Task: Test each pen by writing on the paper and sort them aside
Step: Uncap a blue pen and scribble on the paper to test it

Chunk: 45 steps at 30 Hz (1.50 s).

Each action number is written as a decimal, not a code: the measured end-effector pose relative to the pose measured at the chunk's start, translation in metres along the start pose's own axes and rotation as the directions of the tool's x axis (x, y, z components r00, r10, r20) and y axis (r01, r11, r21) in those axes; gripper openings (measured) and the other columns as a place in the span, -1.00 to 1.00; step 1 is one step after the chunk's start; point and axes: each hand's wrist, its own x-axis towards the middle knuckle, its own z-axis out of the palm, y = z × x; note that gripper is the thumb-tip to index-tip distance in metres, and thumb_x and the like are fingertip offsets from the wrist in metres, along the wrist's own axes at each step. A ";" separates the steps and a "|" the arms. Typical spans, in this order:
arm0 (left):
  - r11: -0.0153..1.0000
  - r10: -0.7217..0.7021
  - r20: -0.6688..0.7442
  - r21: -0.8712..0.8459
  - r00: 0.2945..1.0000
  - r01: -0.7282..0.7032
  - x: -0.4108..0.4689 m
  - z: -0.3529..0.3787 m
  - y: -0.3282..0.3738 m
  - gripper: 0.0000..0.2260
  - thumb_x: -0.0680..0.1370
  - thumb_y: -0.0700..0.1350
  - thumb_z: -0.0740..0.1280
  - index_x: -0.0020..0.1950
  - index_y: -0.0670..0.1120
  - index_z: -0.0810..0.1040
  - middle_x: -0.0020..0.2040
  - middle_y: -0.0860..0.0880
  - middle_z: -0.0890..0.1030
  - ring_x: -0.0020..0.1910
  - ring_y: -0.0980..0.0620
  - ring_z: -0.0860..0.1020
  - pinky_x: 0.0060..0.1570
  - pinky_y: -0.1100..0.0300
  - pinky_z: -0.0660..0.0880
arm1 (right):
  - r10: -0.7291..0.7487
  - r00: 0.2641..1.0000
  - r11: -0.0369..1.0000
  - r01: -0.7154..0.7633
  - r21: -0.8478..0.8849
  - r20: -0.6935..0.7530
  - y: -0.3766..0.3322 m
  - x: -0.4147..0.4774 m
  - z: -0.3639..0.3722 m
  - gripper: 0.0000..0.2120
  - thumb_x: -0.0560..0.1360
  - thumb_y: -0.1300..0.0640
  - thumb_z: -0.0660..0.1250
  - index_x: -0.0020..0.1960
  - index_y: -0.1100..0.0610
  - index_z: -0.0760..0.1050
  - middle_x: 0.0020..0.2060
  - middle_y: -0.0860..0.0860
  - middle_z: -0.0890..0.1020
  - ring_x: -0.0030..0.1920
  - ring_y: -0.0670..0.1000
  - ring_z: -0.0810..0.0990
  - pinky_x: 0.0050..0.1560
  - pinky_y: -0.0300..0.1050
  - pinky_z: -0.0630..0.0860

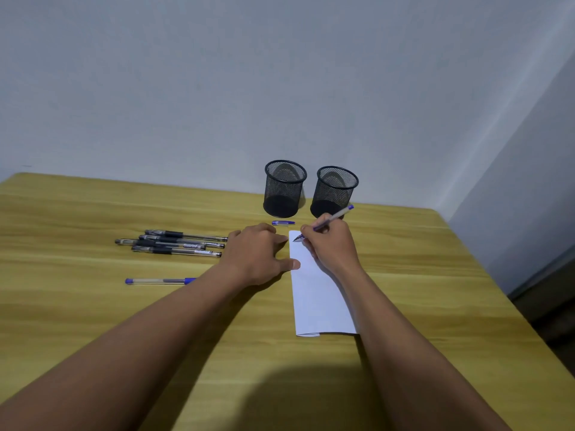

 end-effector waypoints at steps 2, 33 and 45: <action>1.000 -0.004 0.017 0.003 1.000 0.004 0.001 -0.001 0.001 -0.35 0.43 0.42 0.29 0.43 0.13 0.45 0.43 0.01 0.44 0.39 -0.03 0.39 0.33 -0.10 0.32 | -0.017 1.000 1.000 0.017 -0.024 0.003 0.001 0.001 0.000 -0.75 0.39 0.17 0.41 -0.38 -0.09 0.47 -0.47 0.04 0.57 -0.42 0.10 0.54 -0.29 0.08 0.51; 0.999 -0.030 0.025 -0.022 0.999 0.030 0.002 -0.002 0.001 -0.35 0.41 0.41 0.31 0.42 0.13 0.47 0.42 0.03 0.44 0.37 -0.02 0.41 0.31 -0.09 0.37 | -0.032 0.996 0.991 0.021 -0.131 -0.088 0.002 0.001 -0.005 -0.80 0.48 0.25 0.38 -0.29 0.12 0.45 -0.50 0.03 0.58 -0.51 0.04 0.55 -0.36 -0.02 0.52; 0.999 -0.043 0.019 -0.030 0.999 0.043 0.000 -0.003 0.004 -0.35 0.42 0.39 0.33 0.43 0.13 0.47 0.43 0.03 0.43 0.38 -0.02 0.40 0.33 -0.09 0.35 | 0.071 0.991 0.992 -0.082 -0.096 -0.118 -0.009 0.000 -0.007 -0.88 0.45 0.26 0.36 -0.25 0.24 0.52 -0.47 0.12 0.58 -0.47 0.06 0.50 -0.47 -0.13 0.46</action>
